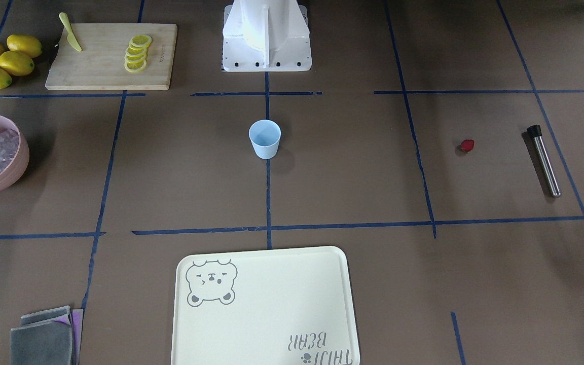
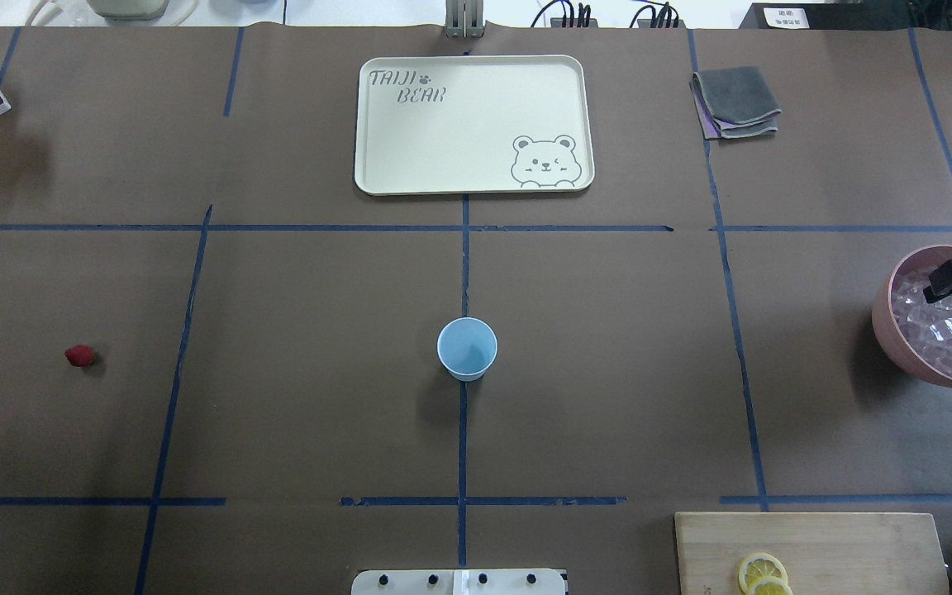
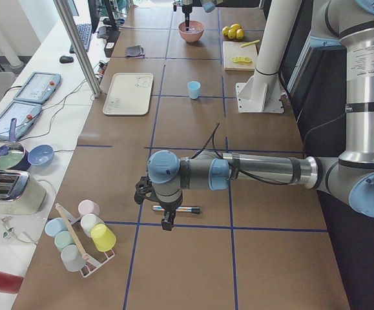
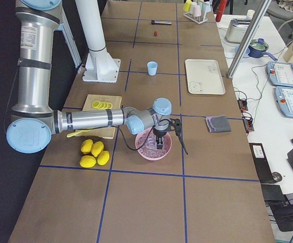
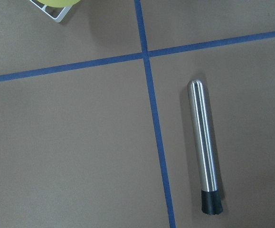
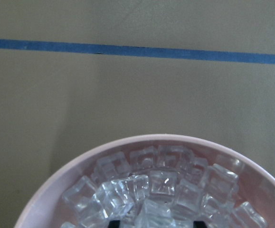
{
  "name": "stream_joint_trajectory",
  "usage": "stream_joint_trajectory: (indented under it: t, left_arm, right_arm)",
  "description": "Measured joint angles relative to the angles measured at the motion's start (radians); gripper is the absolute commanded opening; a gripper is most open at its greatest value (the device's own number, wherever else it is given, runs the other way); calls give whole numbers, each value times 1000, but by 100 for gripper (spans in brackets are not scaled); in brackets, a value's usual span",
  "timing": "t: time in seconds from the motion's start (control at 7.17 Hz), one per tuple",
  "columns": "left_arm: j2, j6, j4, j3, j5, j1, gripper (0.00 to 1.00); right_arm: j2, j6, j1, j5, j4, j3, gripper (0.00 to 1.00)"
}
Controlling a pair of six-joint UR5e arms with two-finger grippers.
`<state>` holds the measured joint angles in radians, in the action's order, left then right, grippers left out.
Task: Mash ice and strawberries in cup
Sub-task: 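Lower the right gripper into the pink bowl and grasp an ice cube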
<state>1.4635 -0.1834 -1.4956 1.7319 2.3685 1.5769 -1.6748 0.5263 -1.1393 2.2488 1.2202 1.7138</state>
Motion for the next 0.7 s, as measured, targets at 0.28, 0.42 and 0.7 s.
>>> stream_joint_trajectory:
  t: [0.28, 0.42, 0.7]
  left_arm:
    - [0, 0, 0, 2, 0, 0, 100]
    - [0, -1, 0, 2, 0, 0, 100]
    - [0, -1, 0, 6, 1, 0, 100]
  right_arm:
    - [11, -2, -1, 1, -1, -15, 15]
    - [13, -3, -3, 3, -2, -12, 14]
    - [14, -4, -9, 6, 0, 12, 10]
